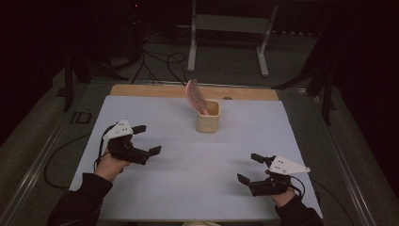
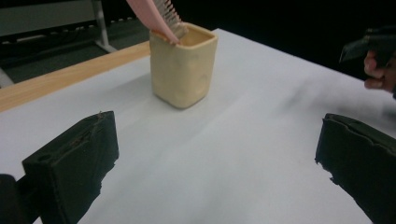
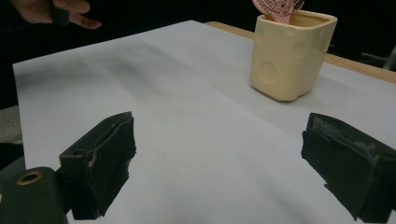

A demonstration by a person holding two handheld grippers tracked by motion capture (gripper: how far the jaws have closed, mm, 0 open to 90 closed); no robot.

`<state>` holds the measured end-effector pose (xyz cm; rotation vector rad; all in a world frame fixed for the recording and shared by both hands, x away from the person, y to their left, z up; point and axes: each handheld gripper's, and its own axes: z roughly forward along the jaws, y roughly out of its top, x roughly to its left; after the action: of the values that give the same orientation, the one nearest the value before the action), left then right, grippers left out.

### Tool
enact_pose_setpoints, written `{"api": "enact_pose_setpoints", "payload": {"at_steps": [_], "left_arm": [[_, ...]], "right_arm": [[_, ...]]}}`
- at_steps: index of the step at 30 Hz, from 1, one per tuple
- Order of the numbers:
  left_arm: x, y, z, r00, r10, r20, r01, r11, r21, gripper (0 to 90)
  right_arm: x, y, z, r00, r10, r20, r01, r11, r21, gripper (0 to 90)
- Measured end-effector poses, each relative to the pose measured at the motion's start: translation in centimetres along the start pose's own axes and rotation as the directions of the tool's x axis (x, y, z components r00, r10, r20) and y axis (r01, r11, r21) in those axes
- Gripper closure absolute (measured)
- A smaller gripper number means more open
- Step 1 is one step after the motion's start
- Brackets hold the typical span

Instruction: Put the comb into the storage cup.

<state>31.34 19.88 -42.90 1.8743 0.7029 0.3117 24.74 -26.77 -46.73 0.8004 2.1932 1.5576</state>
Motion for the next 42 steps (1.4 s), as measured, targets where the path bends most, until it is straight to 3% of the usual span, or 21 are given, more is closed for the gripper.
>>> {"api": "enact_pose_setpoints", "payload": {"at_steps": [16, 21, 36, 42], "left_arm": [[-0.9, -4.3, -1.5, 0.9973, 0.034, -0.065, -0.031, 0.9983, 0.049, 0.0], [-1.0, -5.5, -1.9, 0.9967, 0.053, -0.062, -0.047, 0.9949, 0.089, 0.0], [-1.1, -8.5, -3.5, 0.9946, 0.023, -0.102, -0.009, 0.9903, 0.139, 0.0], [-1.3, -9.5, -4.1, 0.9937, 0.010, -0.111, 0.005, 0.9905, 0.137, 0.0]], "right_arm": [[0.1, 0.0, 0.1, 1.0000, -0.009, 0.001, 0.009, 1.000, 0.009, 9.3], [0.1, 0.0, 0.2, 1.0000, -0.007, -0.002, 0.007, 1.000, 0.007, 9.3], [0.1, -0.1, 0.4, 1.0000, -0.008, -0.001, 0.008, 1.000, 0.013, 9.3], [-0.2, -0.4, 0.3, 0.9999, -0.011, -0.006, 0.011, 1.000, 0.008, 9.4]]}}
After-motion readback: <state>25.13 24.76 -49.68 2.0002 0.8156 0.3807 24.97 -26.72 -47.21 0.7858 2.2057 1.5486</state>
